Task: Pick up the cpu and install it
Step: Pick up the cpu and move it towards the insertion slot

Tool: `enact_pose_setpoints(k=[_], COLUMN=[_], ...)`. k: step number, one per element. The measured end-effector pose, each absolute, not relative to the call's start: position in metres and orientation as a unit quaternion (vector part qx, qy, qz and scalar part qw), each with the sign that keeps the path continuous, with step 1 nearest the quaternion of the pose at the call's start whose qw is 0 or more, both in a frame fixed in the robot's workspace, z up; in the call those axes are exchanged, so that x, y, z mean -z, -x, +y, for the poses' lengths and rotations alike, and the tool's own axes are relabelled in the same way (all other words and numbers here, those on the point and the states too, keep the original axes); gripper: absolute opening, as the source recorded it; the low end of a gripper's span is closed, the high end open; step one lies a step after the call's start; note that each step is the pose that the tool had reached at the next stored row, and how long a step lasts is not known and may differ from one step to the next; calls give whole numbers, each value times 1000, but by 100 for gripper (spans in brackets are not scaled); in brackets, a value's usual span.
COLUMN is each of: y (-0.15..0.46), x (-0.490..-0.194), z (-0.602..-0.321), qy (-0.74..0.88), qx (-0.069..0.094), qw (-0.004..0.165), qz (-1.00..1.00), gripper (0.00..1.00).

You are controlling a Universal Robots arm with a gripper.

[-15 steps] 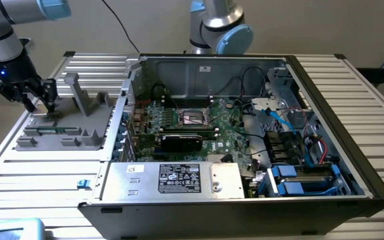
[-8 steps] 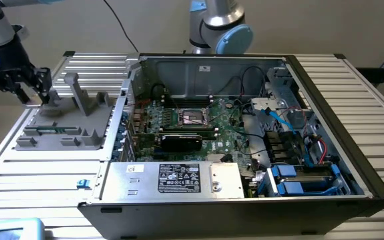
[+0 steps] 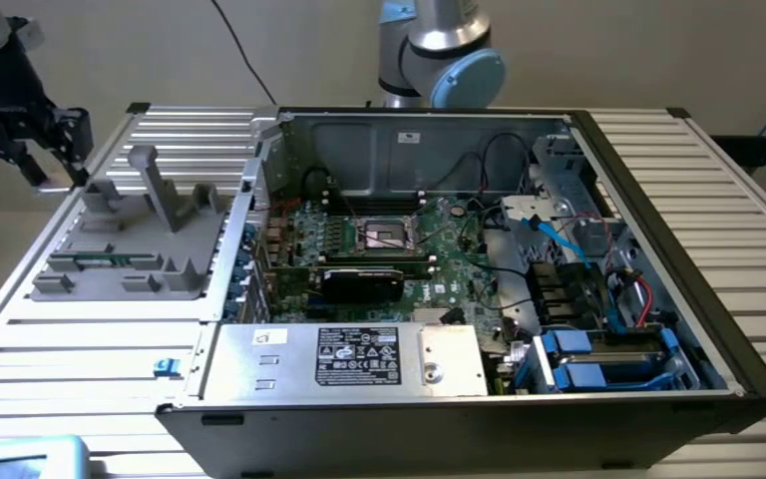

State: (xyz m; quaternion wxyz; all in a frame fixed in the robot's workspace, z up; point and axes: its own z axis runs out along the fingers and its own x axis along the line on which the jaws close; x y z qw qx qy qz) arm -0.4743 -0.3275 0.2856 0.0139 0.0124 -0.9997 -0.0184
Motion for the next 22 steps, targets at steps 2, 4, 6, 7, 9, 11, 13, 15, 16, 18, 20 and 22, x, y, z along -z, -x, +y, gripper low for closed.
enact_pose_setpoints(k=[2,4,6,7,9,11,13,15,16,18,20,22], y=[473,471,469,468,465,461,456,452,450,445,440,434], x=[-295,-304,-313,-317,-326,-336,-345,-354,-358,-367,-376,-383], z=[-327,-328,-328,-328,-328,-328,-328,-328,-328,-328,-328,-329], qy=[-12,-12,-12,-12,-12,-12,-12,-12,-12,-12,-12,-12], qx=[18,18,18,18,18,18,18,18,18,18,18,18], qw=[14,14,14,14,14,14,14,14,15,15,15,15], qz=[-1000,-1000,-1000,-1000,-1000,-1000,-1000,-1000,-1000,-1000,-1000,-1000], gripper=[55,55,55,55,55,55,55,55,55,55,55,55])
